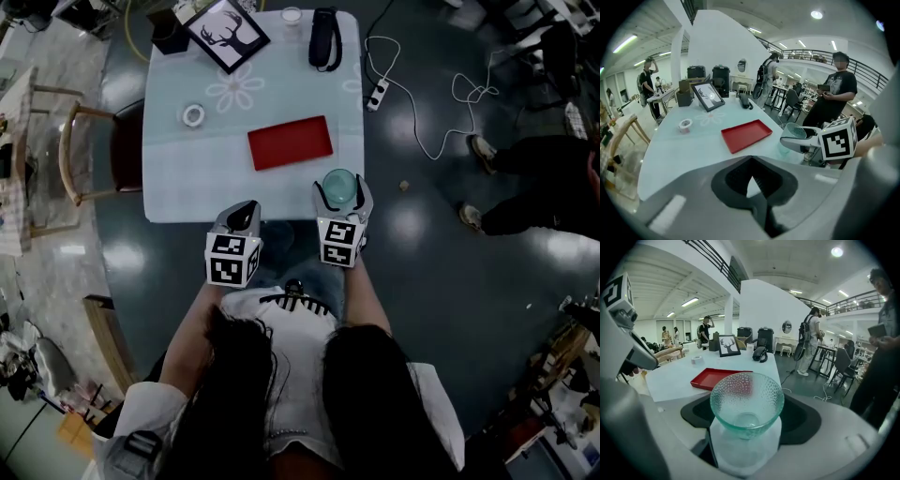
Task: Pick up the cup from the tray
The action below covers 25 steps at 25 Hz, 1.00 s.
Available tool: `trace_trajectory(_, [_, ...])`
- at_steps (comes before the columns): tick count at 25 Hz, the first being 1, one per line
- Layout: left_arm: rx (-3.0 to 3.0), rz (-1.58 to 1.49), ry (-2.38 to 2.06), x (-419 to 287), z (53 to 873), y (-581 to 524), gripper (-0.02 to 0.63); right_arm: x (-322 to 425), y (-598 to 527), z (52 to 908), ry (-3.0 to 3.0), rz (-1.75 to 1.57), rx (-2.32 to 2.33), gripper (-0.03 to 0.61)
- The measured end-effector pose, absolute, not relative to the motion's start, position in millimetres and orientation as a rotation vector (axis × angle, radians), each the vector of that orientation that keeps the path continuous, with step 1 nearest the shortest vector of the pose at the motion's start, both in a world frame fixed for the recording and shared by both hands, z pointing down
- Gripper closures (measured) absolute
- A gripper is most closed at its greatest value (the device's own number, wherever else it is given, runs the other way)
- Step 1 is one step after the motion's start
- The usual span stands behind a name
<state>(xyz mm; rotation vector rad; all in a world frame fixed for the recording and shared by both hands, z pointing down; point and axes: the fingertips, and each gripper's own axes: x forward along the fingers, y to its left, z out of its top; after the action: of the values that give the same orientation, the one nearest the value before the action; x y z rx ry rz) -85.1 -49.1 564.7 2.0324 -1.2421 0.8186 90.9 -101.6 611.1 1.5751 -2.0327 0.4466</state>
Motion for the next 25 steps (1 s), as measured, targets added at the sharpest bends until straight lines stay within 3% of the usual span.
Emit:
trace_trajectory(10, [1.990,0.814,-1.259,-94,573,-41,0.614,93,-102,582,-2.137,0.503,1.603,0.076])
trace_trajectory(19, [2.066,0.743,-1.260,-72,552,-54,0.614,96,-97,542,-2.193,0.478,1.624,0.072])
trace_trajectory(21, [2.092,0.719,-1.262,-68,543,-57,0.614,93,-93,534,-2.205,0.466,1.609,0.106])
trace_trajectory(25, [2.110,0.669,-1.285,-65,531,-64,0.614,86,-86,520,-2.206,0.456,1.597,0.280])
